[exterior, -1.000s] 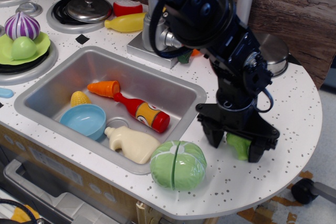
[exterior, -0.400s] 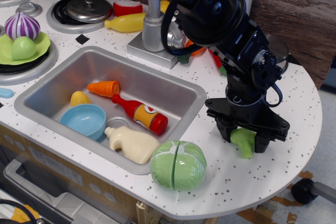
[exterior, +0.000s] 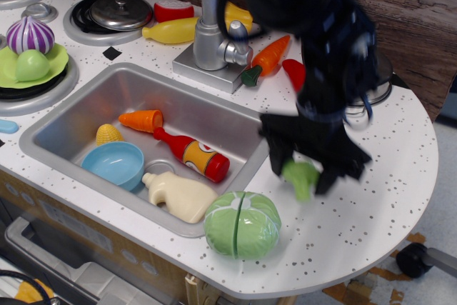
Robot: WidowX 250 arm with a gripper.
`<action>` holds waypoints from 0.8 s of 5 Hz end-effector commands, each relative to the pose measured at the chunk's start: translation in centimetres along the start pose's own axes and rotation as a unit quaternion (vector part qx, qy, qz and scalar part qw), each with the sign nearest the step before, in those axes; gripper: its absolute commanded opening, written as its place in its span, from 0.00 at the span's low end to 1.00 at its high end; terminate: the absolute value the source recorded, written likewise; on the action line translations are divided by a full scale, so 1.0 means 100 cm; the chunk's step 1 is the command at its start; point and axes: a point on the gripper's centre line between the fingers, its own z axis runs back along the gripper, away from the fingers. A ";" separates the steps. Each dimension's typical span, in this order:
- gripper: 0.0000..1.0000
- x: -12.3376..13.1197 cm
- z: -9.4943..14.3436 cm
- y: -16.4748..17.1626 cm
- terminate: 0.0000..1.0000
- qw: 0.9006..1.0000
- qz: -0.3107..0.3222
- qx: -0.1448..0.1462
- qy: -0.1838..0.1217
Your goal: Put broccoli in bowl
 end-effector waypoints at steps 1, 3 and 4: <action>0.00 0.021 0.028 0.068 0.00 0.998 0.023 0.058 -0.012; 0.00 0.016 0.022 0.163 0.00 0.991 -0.093 0.101 0.005; 1.00 0.000 0.004 0.204 0.00 0.988 -0.123 0.092 -0.017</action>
